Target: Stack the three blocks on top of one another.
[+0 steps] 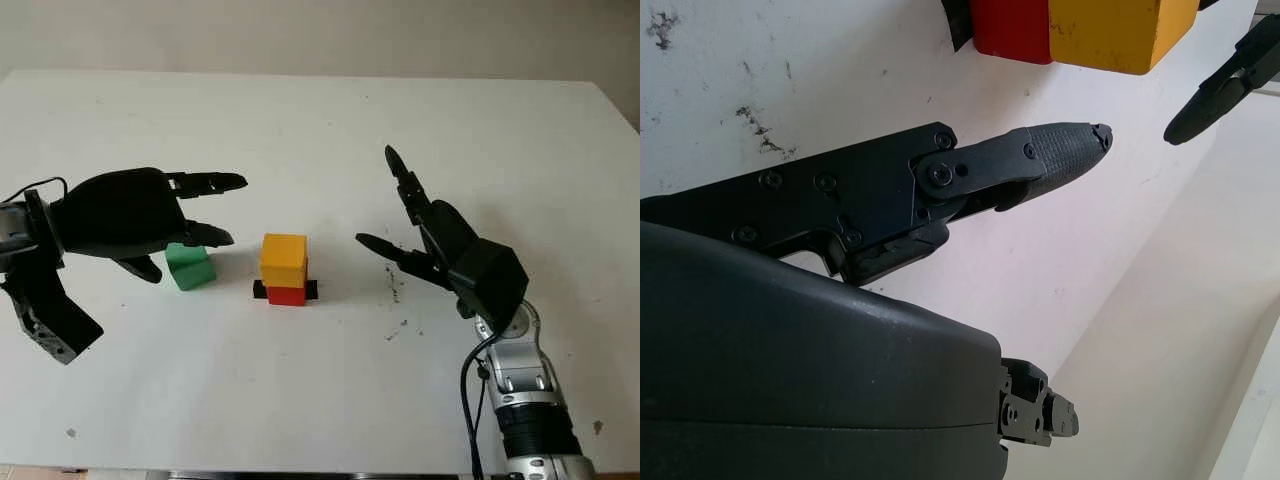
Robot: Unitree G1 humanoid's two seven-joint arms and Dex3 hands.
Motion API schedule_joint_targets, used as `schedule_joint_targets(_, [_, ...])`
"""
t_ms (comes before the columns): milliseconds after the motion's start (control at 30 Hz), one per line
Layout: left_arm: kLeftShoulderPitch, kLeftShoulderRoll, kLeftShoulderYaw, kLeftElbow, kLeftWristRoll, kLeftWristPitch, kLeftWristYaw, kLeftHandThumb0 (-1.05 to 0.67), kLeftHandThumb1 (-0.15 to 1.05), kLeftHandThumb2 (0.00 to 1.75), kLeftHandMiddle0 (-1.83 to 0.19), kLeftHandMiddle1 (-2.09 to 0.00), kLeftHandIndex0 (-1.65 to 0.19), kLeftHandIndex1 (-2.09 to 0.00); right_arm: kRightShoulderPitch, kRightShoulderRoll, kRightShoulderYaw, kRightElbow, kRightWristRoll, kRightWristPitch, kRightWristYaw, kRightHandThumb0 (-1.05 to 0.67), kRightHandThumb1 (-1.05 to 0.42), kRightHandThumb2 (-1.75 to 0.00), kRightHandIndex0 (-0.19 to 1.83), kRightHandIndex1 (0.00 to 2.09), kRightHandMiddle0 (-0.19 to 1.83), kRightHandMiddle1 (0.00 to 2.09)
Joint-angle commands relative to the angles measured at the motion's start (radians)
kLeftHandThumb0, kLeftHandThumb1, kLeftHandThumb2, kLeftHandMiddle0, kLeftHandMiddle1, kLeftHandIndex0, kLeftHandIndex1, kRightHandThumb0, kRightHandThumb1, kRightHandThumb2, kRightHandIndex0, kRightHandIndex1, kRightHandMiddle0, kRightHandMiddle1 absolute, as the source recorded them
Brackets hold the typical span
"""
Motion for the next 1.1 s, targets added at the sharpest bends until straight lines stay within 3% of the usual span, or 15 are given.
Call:
schedule_joint_targets(0, [-0.024, -0.001, -0.016, 0.009, -0.004, 0.005, -0.007, -0.60, 0.82, 0.06, -0.08, -0.06, -0.65, -0.11, 0.009, -0.014, -0.008, -0.014, 0.002, -0.013, -0.001, -0.71, -1.05, -0.14, -0.18, 0.05, -0.10, 0.06])
schedule_joint_targets(200, [-0.033, -0.012, -0.022, 0.029, -0.011, 0.010, -0.008, -0.57, 0.83, 0.06, -0.12, -0.07, -0.77, -0.18, 0.007, -0.018, -0.006, -0.016, -0.007, -0.008, -0.004, -0.72, -1.05, -0.15, -0.19, 0.05, -0.10, 0.05])
schedule_joint_targets(300, [-0.037, -0.018, -0.022, 0.045, -0.011, 0.007, 0.018, -0.46, 0.86, 0.05, -0.21, -0.07, -0.66, -0.87, 0.007, -0.016, -0.008, -0.018, 0.002, -0.004, 0.004, -0.71, -1.05, -0.15, -0.19, 0.05, -0.11, 0.05])
schedule_joint_targets(433, [-0.045, -0.018, -0.028, 0.051, 0.005, 0.014, 0.043, -0.38, 0.86, 0.05, -0.28, -0.07, -0.60, -1.14, 0.004, -0.013, -0.010, -0.016, 0.010, 0.000, 0.007, -0.70, -1.05, -0.14, -0.19, 0.04, -0.11, 0.05])
schedule_joint_targets(800, [-0.064, -0.004, -0.028, 0.042, 0.045, 0.048, 0.099, -0.33, 0.84, 0.05, -0.37, -0.08, -0.63, -1.10, 0.003, -0.011, -0.010, -0.027, 0.007, 0.022, 0.002, -0.71, -1.05, -0.13, -0.19, 0.04, -0.10, 0.06])
schedule_joint_targets(933, [-0.021, -0.031, 0.048, 0.026, -0.216, 0.119, -0.109, -0.37, 0.89, 0.06, -0.33, -0.05, -0.64, -0.95, -0.001, -0.014, -0.003, -0.016, -0.012, 0.000, -0.006, -0.71, -1.05, -0.14, -0.18, 0.04, -0.09, 0.06])
schedule_joint_targets(1067, [0.017, -0.054, 0.111, -0.011, -0.465, 0.241, -0.314, -0.35, 0.93, 0.06, -0.30, -0.04, -0.58, -0.95, -0.005, -0.009, -0.004, -0.011, 0.000, 0.013, 0.005, -0.72, -1.05, -0.14, -0.19, 0.04, -0.11, 0.05])
